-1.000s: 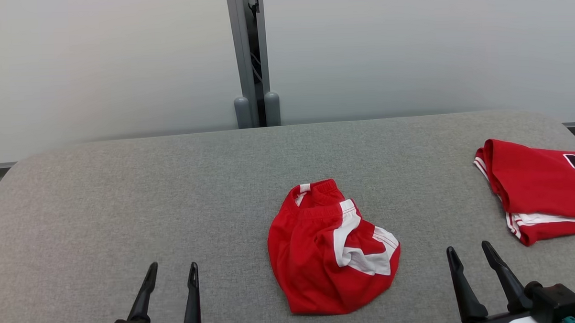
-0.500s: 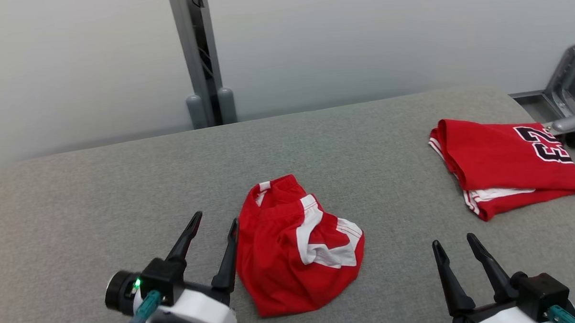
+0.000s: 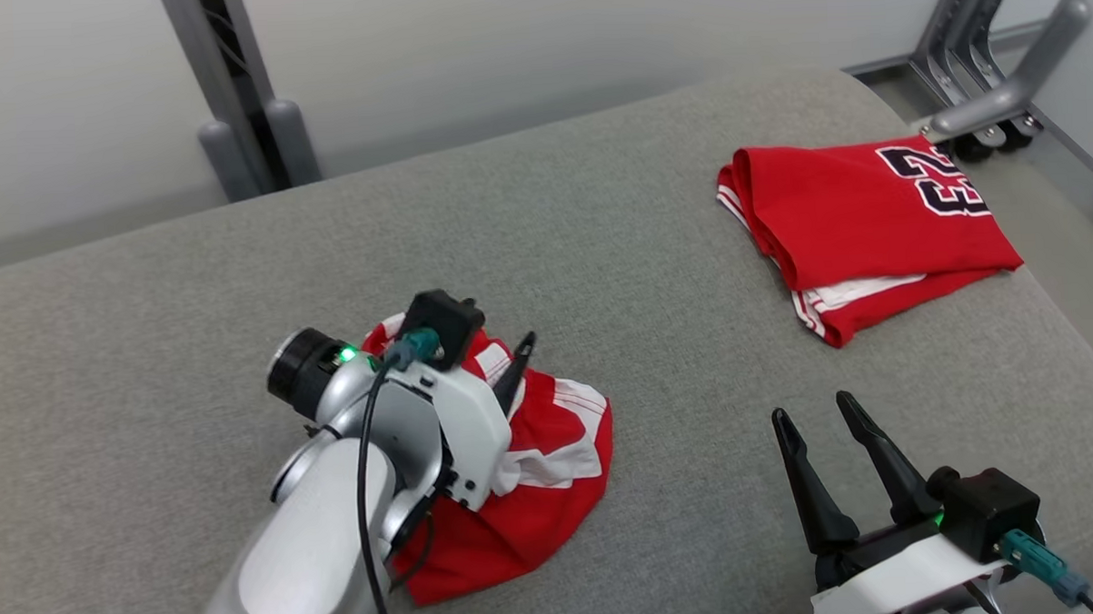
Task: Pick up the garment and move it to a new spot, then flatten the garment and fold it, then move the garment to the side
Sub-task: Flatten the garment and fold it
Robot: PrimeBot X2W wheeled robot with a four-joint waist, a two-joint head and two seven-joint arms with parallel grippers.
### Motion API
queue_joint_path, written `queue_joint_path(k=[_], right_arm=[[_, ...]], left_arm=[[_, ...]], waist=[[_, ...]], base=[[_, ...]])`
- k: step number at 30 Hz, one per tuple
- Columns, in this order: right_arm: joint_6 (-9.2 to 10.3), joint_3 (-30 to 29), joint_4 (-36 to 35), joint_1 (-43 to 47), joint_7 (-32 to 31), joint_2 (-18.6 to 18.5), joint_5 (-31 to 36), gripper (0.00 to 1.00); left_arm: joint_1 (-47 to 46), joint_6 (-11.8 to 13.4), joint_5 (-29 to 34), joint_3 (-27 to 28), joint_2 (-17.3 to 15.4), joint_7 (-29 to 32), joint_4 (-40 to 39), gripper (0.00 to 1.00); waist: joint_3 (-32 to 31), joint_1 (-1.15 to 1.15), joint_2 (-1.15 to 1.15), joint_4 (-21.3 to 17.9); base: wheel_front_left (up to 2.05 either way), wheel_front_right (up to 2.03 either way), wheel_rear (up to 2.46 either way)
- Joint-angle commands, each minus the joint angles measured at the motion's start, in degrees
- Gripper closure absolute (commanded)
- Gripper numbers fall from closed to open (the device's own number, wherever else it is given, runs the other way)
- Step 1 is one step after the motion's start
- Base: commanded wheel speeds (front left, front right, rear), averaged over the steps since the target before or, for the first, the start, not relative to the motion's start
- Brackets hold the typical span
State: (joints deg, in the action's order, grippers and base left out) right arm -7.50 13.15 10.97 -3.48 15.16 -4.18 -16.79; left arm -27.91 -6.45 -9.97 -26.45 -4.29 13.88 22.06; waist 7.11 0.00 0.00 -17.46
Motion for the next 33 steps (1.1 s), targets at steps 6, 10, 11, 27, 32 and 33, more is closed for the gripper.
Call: queue_joint_path(k=[6,10,11,27,32,33], right_arm=[[0.02,-0.64,-0.11,-0.91,0.06,0.14,-0.26,0.0],[0.02,-1.13,-0.36,-1.0,0.06,0.32,-0.06,0.0],[0.02,-1.15,-0.37,-1.0,0.06,0.36,-0.01,0.0],[0.02,-1.5,0.13,-1.52,0.06,0.47,0.63,0.0],[0.02,-1.16,0.53,-1.38,0.06,0.64,0.31,0.0],[0.02,-1.2,0.5,-1.27,0.06,0.69,0.29,0.0]], left_arm=[[-1.55,1.06,0.37,-0.75,-1.62,10.24,0.04,0.0],[0.54,1.68,-0.11,-1.1,-2.28,15.24,-2.83,0.0],[0.99,2.26,-0.08,-1.03,-2.58,16.42,-3.59,0.0],[3.8,2.19,-15.92,3.74,0.55,15.9,-15.62,1.0],[-3.01,5.17,-26.09,7.74,1.28,11.46,-14.29,1.0],[-4.6,5.97,-28.44,8.25,1.28,10.25,-14.11,1.0]], waist=[[2.47,0.0,0.0,-1.84],[3.04,0.0,0.0,-1.45],[3.16,0.0,0.0,-1.31],[1.96,0.0,0.0,-0.22],[0.13,0.0,0.0,-1.39],[-0.16,0.0,0.0,-1.66]], base=[[0.0,0.0,0.0],[0.0,0.0,0.0],[0.0,0.0,0.0],[0.0,0.0,0.0],[0.0,0.0,0.0],[0.0,0.0,0.0]])
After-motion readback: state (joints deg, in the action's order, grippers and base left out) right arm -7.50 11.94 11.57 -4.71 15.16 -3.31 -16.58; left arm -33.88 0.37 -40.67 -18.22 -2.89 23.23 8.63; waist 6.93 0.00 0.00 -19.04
